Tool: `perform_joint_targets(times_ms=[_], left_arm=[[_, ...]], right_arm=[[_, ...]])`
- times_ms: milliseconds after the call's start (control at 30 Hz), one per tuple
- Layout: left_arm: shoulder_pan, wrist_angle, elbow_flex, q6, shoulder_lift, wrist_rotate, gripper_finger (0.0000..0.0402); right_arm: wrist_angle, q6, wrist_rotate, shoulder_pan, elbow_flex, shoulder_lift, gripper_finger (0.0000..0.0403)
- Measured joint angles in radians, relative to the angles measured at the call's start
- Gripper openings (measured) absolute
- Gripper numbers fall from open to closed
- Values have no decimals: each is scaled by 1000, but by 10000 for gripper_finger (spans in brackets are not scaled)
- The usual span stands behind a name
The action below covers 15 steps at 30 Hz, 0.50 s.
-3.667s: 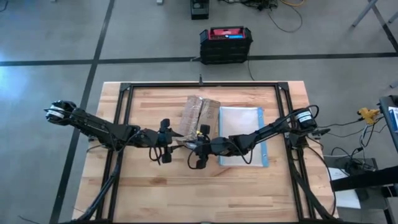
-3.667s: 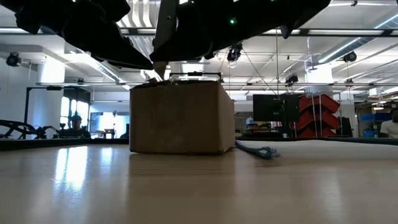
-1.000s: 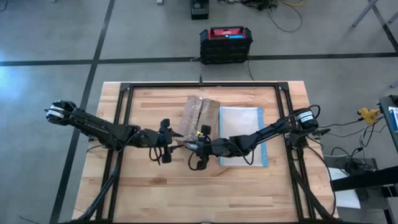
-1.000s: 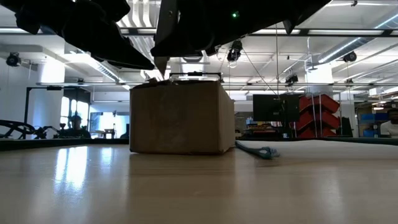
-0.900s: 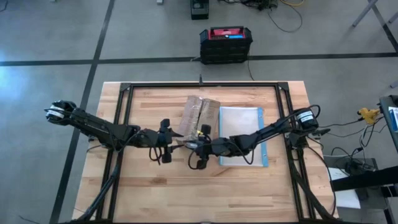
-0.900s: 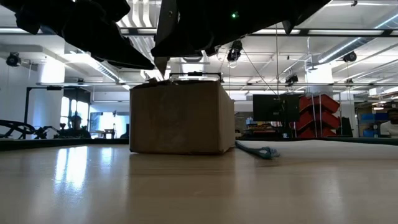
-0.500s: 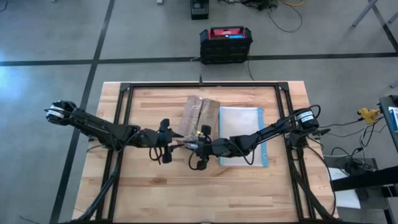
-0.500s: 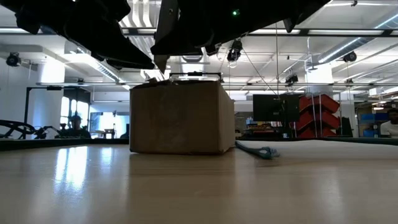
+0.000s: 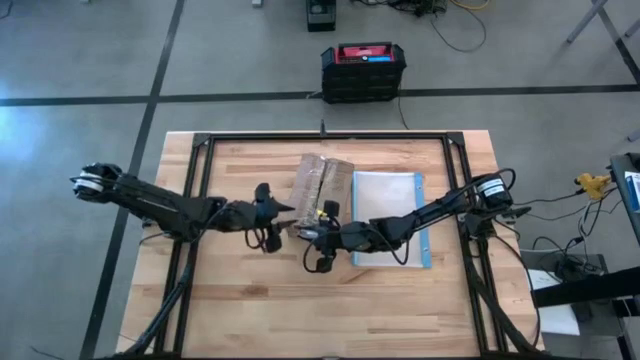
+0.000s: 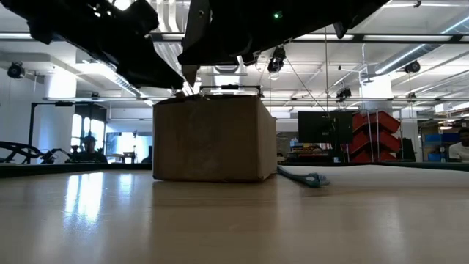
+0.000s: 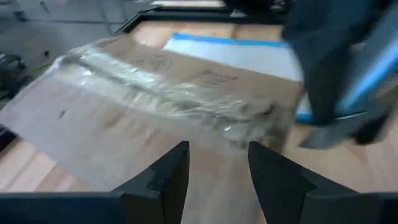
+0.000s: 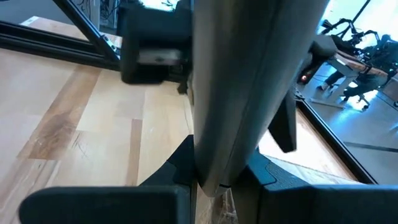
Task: Unpack boxes
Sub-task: Open the cardboard box using the silver cutter
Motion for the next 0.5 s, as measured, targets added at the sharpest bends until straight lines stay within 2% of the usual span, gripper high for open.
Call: perform_joint_targets(times_ms=[133, 500], left_arm=[[11, 29, -5, 56, 37, 114, 135], [11, 64, -1, 67, 166, 116, 122]], right_arm=[[0, 0, 0, -2, 0, 0, 42], [3, -5, 1, -20, -2, 28, 42]])
